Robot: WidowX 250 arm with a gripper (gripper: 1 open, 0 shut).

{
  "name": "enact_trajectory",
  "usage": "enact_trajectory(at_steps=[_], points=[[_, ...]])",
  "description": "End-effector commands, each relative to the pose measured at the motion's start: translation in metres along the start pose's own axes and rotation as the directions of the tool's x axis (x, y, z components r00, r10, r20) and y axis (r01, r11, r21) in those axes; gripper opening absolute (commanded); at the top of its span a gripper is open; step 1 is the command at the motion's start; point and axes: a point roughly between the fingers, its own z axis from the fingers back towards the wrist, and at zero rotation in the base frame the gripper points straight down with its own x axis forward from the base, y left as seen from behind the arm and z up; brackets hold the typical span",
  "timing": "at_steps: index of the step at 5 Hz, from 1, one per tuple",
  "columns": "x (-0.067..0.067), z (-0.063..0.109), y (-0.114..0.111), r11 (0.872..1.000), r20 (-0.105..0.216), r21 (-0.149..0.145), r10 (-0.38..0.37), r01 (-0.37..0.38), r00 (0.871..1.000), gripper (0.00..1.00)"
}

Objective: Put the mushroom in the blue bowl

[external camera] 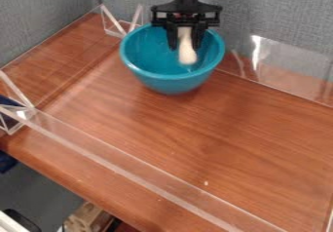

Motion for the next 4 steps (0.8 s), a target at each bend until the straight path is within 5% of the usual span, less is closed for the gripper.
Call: enact_trajectory(at_steps=[1, 4], points=[[0.008, 0.016, 0.005, 1.000, 0.056, -0.018, 0.011, -0.010, 0.998, 0.00], [0.007, 0.000, 0.008, 1.000, 0.044, 0.004, -0.005, 0.005, 0.999, 0.00]])
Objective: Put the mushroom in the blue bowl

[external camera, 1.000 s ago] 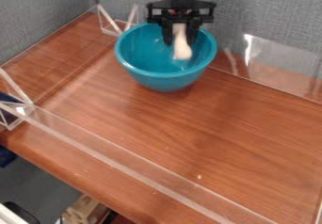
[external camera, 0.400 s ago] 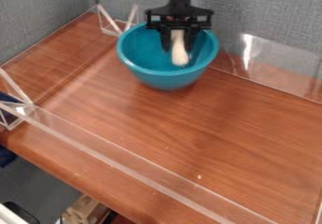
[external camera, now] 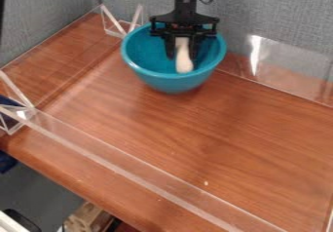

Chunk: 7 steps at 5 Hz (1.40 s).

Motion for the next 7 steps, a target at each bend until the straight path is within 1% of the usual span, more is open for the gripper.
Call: enact_trajectory(at_steps=[1, 2, 3, 6, 7], points=[[0.008, 0.016, 0.004, 1.000, 0.049, -0.013, 0.010, -0.009, 0.999, 1.00], [0.006, 0.018, 0.004, 1.000, 0.051, -0.014, 0.005, -0.005, 0.999, 1.00], [0.001, 0.025, 0.003, 1.000, 0.056, -0.022, -0.001, 0.002, 0.998, 1.00], [-0.009, 0.051, 0.001, 0.999, 0.077, -0.046, -0.015, 0.019, 0.997, 1.00], [-0.009, 0.060, 0.001, 0.998, 0.090, -0.057, -0.013, 0.018, 0.996, 1.00]])
